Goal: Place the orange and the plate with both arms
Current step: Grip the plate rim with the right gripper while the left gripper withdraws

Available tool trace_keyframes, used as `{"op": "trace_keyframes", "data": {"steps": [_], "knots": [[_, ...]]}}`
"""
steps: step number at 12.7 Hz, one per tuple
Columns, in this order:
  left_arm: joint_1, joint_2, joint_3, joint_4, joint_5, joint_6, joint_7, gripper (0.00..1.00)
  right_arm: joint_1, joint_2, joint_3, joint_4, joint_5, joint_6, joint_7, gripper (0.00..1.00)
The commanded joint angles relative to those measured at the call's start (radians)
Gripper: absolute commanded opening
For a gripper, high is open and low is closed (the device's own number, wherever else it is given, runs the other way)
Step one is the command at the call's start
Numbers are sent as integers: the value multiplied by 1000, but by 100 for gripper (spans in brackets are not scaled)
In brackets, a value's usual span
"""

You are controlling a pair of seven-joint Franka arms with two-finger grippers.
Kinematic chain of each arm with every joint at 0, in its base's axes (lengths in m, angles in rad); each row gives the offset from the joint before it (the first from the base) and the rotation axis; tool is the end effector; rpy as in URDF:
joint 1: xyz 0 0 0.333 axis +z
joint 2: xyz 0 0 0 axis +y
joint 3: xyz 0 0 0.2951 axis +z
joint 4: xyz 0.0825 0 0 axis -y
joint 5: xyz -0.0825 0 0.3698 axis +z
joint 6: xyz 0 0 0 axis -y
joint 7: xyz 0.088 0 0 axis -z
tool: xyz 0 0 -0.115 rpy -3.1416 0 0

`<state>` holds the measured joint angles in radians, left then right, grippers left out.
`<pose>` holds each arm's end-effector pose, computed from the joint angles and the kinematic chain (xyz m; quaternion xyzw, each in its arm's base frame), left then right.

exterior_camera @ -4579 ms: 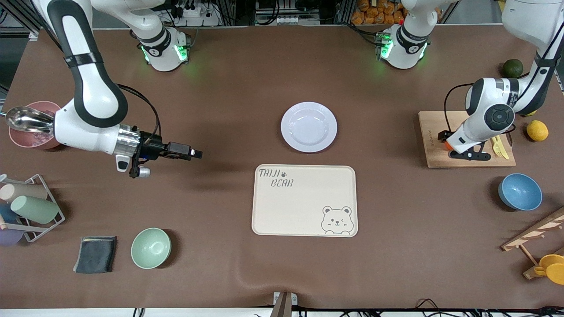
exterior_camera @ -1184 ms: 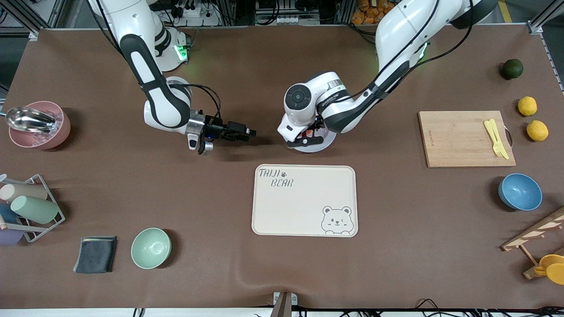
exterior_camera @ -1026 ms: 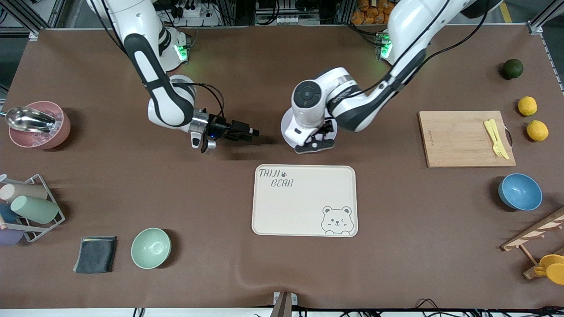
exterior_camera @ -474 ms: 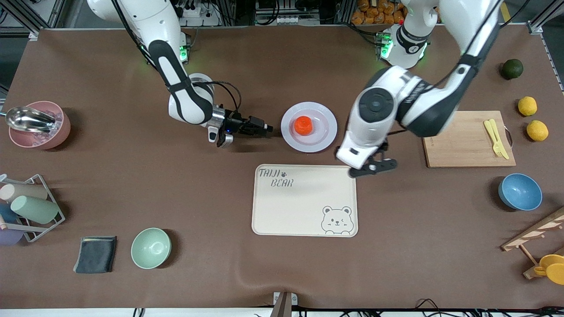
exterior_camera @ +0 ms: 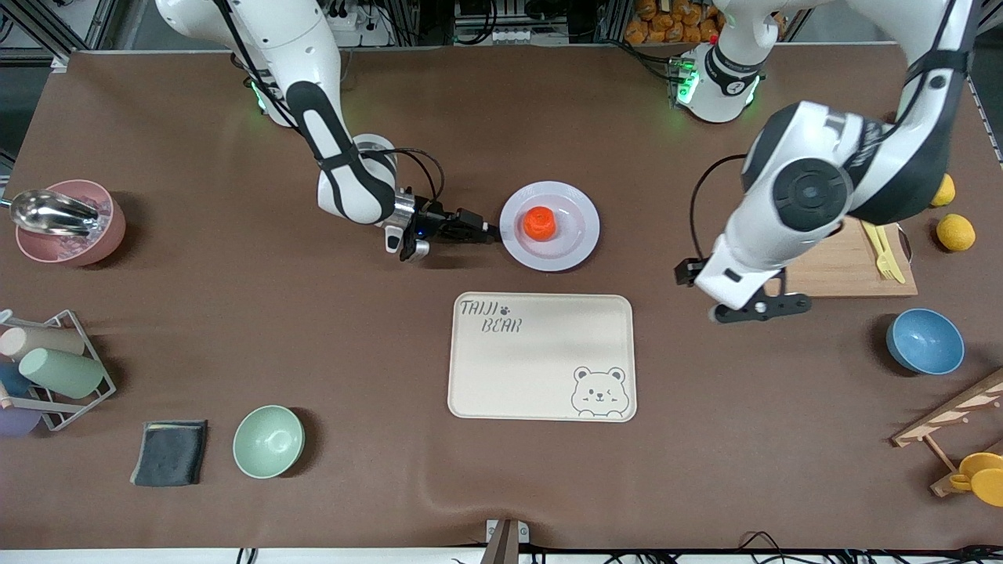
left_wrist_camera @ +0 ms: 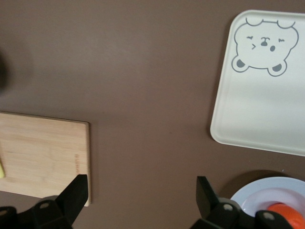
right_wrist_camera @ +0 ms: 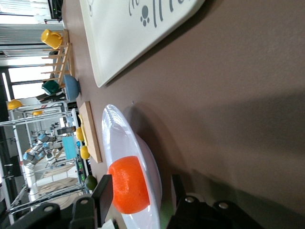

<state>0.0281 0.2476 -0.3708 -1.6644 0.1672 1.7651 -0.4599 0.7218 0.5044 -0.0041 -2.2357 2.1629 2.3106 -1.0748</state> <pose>0.5730 -0.1712 0.4354 -0.9965 -0.0393 0.0450 0.0583 0.3659 0.3474 0.1177 -0.8498 0.0906 0.0075 0.5192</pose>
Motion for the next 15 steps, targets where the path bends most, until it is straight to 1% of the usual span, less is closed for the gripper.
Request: {"op": "trace_keyframes", "data": {"steps": [1,3,4,5,6,8,9,11,12,13,15], "knots": [[-23,-148,143,-49,-90,-67,177,100,44,22,-8,33,38,41,-14,52],[-40,-214,270,-41,-164,-130,321,100,53,32,-8,36,63,41,-14,50],[-62,-238,324,-40,-175,-160,357,100,67,34,-10,39,71,41,-14,46],[-72,-252,346,-17,-175,-186,359,100,70,36,-10,39,78,41,-16,37],[-74,-249,343,24,-167,-225,339,100,73,39,-10,39,83,41,-16,32],[-79,-246,331,83,-159,-295,314,100,86,40,-8,39,98,41,-16,32],[-68,-252,316,92,-159,-317,314,100,100,42,-10,41,123,41,-16,32],[-62,-255,303,100,-159,-325,316,100,116,51,-10,50,138,41,-16,20],[-60,-255,303,115,-159,-325,314,100,116,52,-10,48,144,41,-16,9],[-60,-257,302,123,-159,-325,316,100,119,52,-10,48,144,41,-17,1],[-54,-269,306,124,-160,-323,331,100,117,51,-10,54,152,41,-16,0]]}}
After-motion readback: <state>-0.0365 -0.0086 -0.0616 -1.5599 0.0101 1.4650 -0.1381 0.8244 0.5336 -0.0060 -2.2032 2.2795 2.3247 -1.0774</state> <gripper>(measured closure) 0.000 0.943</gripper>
